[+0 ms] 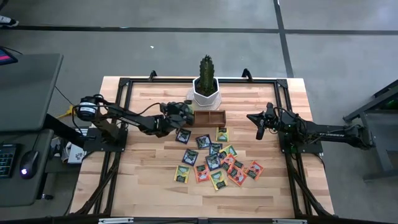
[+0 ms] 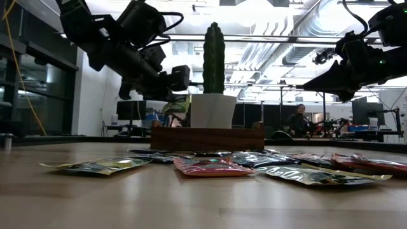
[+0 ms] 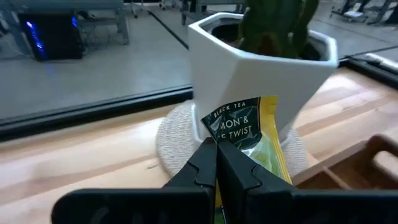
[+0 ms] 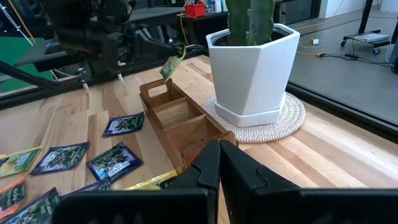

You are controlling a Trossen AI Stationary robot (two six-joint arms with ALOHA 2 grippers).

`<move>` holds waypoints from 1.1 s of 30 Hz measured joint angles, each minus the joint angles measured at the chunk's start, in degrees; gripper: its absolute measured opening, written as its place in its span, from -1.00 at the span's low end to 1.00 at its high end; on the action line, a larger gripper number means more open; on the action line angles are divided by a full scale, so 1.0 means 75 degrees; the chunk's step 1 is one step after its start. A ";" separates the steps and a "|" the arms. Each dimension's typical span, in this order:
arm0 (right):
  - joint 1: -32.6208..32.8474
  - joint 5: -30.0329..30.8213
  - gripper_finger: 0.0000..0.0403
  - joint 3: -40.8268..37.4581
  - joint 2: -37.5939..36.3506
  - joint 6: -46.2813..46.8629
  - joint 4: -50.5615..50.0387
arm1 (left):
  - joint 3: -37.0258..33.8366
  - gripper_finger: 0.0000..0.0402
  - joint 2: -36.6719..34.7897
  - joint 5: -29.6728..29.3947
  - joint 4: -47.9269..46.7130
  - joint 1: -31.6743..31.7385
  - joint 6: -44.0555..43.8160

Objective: Pick & Place Tea
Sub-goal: Put the yellow tea bag into the left section of the wooden organizer

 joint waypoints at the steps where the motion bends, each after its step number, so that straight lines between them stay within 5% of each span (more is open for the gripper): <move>1: 0.0000 0.0000 -0.97 0.0000 -0.0003 0.0000 0.0000 | 0.0000 -1.00 0.0000 0.0003 -0.0060 0.0000 -0.0004; 33: 0.0003 0.0000 -0.97 -0.0003 0.0000 0.0000 0.0000 | 0.0003 -0.99 0.0283 0.0679 -0.0651 0.0000 -0.0017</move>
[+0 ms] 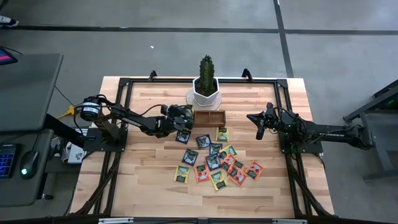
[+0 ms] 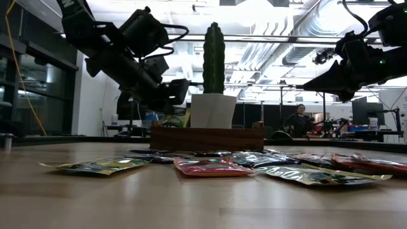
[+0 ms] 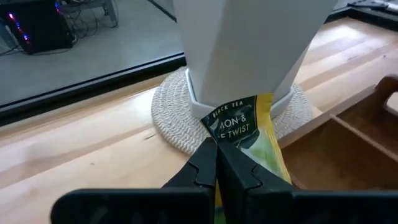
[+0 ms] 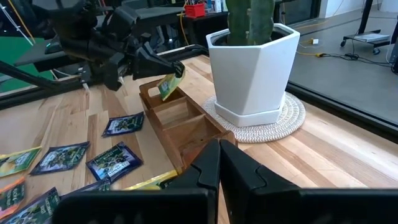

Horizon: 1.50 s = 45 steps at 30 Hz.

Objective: Pick & Place Tea
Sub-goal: Put the yellow tea bag into the left section of the wooden organizer

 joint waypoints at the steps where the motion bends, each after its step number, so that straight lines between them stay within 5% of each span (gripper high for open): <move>1: -0.0003 0.0003 -0.97 0.0001 0.0000 0.0000 0.0000 | 0.0000 -0.98 0.0000 -0.0002 0.0006 0.0000 0.0011; 16: 0.0000 0.0003 -0.96 0.0000 -0.0002 0.0000 0.0000 | 0.0000 -0.50 0.0000 -0.0020 0.0516 0.0000 0.0822; 27: 0.0000 0.0002 -0.96 0.0000 0.0000 0.0000 0.0000 | 0.0062 -0.46 -0.0324 0.0110 0.1861 0.0000 0.2771; 35: -0.0003 0.0003 -0.97 0.0000 0.0000 0.0000 0.0000 | 0.0085 -0.46 -0.1450 0.2891 0.1297 -0.0003 0.3729; 41: -0.0002 0.0003 -0.97 0.0000 0.0000 0.0000 0.0000 | 0.0085 -0.46 -0.2355 0.5380 -0.0516 -0.0067 0.3658; 45: -0.0003 0.0003 -0.96 0.0000 0.0000 0.0000 0.0000 | 0.0082 -0.46 -0.2793 0.5787 -0.1764 -0.0483 0.3357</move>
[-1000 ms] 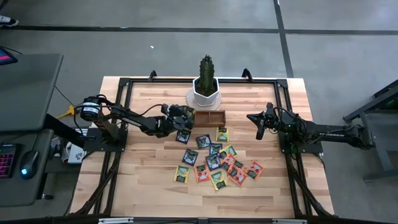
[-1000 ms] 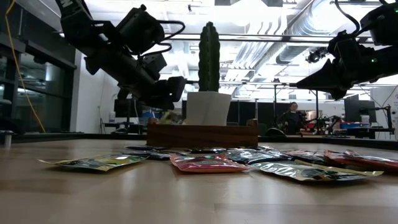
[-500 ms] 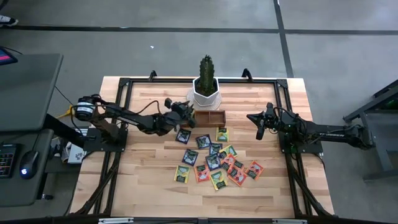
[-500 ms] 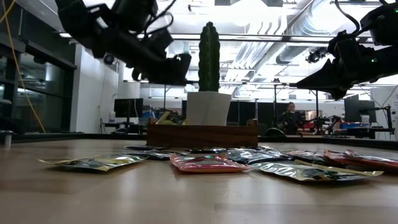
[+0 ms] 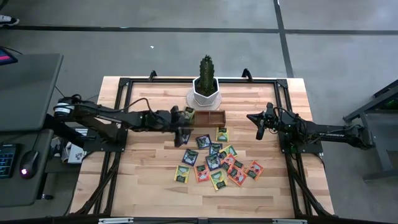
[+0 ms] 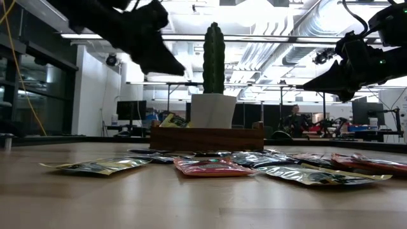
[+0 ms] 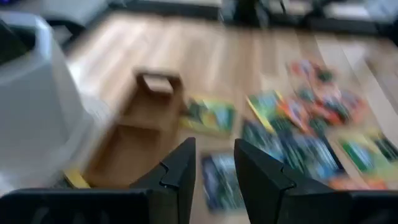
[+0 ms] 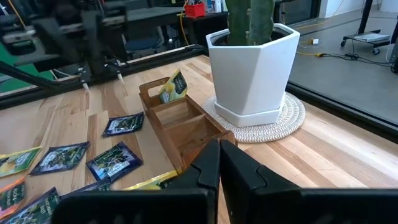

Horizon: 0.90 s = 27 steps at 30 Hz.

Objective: Pick & Place Tea
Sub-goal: Put the yellow tea bag into the left section of the wooden organizer

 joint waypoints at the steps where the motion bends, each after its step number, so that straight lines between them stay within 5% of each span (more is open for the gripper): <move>1: 0.0003 -0.0003 -0.96 0.0000 0.0000 0.0000 0.0000 | 0.0000 -0.46 -0.0061 -0.0001 -0.0199 -0.0166 -0.0109; 10: 0.0000 0.0000 -0.96 0.0000 -0.0003 0.0000 0.0000 | 0.0000 -0.46 -0.0177 -0.1167 -0.1132 -0.2059 -0.2062; 19: 0.0003 -0.0001 -0.97 0.0000 -0.0001 0.0000 0.0000 | 0.0000 -0.46 -0.0120 -0.3540 -0.1783 -0.4142 -0.5284; 27: 0.0002 -0.0003 -0.97 0.0000 -0.0002 0.0000 0.0000 | 0.0000 -0.46 0.0359 -0.3726 -0.1942 -0.5191 -0.7148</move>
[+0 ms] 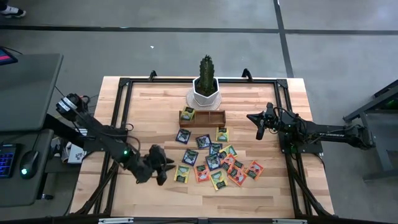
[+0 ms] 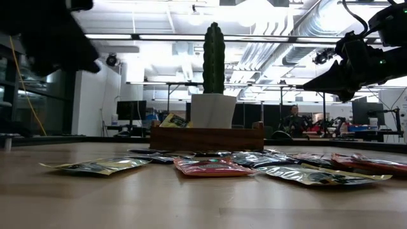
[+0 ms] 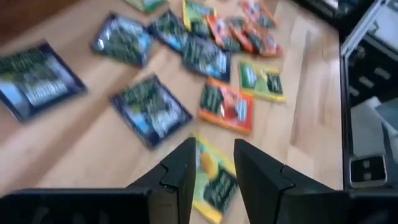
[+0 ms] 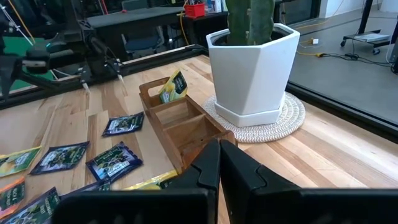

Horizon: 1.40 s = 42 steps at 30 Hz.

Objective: Pick & Place Tea
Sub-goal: Put the yellow tea bag into the left section of the wooden organizer

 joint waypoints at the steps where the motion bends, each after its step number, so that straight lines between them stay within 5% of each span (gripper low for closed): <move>1: 0.0001 0.0002 -0.97 0.0000 -0.0001 0.0000 0.0000 | 0.0000 -0.46 0.0080 0.0046 -0.0004 -0.0077 -0.0042; 13: 0.0000 0.0002 -0.96 0.0000 -0.0001 0.0000 0.0000 | 0.0038 -0.46 0.1044 0.1398 0.0127 -0.0326 0.1439; 28: 0.0001 0.0003 -0.97 0.0000 0.0002 0.0000 0.0000 | 0.2134 -0.46 0.2929 0.1343 -0.0901 -0.0326 0.6704; 35: -0.0002 0.0003 -0.98 0.0000 -0.0005 0.0000 -0.0021 | 0.3520 -0.46 0.3801 0.0759 -0.3267 -0.0323 0.6975; 42: 0.0001 0.0000 -0.97 0.0000 0.0002 0.0000 -0.0023 | 0.3905 -0.46 0.4180 0.1469 -0.3294 -0.0332 0.6522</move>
